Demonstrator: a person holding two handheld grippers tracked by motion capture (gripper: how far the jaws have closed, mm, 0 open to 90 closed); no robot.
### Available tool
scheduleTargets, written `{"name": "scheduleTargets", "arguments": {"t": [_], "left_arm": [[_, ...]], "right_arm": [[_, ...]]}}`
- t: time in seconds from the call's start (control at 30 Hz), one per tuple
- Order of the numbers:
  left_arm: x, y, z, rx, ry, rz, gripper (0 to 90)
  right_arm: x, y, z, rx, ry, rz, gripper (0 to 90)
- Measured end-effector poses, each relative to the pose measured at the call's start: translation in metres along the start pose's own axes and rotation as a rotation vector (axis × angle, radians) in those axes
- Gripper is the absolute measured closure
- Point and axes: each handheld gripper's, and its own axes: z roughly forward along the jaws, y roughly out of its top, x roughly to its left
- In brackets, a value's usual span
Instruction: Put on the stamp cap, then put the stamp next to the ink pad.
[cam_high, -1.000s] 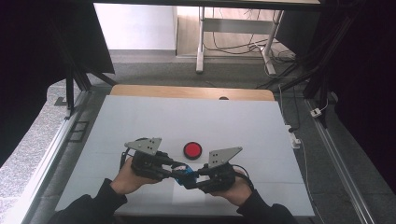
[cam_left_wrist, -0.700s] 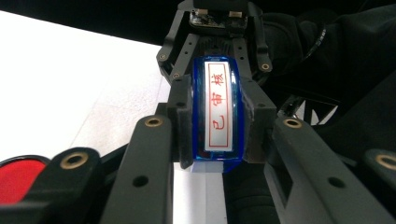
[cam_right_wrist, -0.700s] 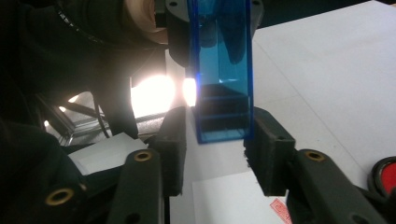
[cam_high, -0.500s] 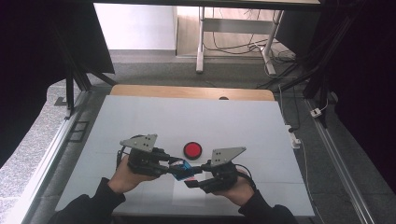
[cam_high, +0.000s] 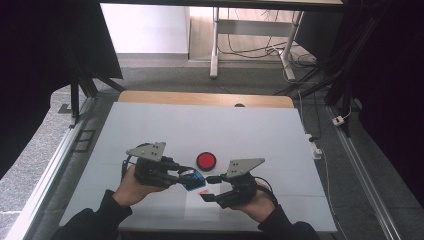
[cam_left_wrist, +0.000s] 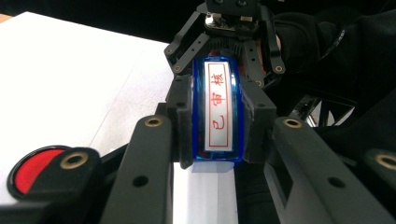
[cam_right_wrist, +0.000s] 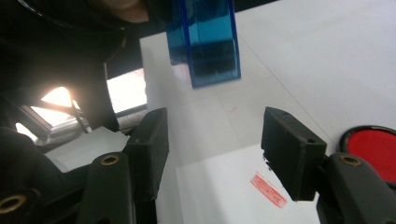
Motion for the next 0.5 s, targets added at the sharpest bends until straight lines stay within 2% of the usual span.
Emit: {"name": "scheduleTargets", "arguments": {"t": [0.43, 0.5], "left_arm": [[0.001, 0.000, -0.007, 0.029, 0.074, -0.015, 69.8], [0.002, 0.000, -0.008, 0.048, 0.101, -0.019, 69.7]], "right_arm": [[-0.003, -0.005, -0.012, 0.006, -0.095, 0.042, 31.0], [-0.003, -0.006, -0.015, 0.009, -0.119, 0.049, 29.2]]}}
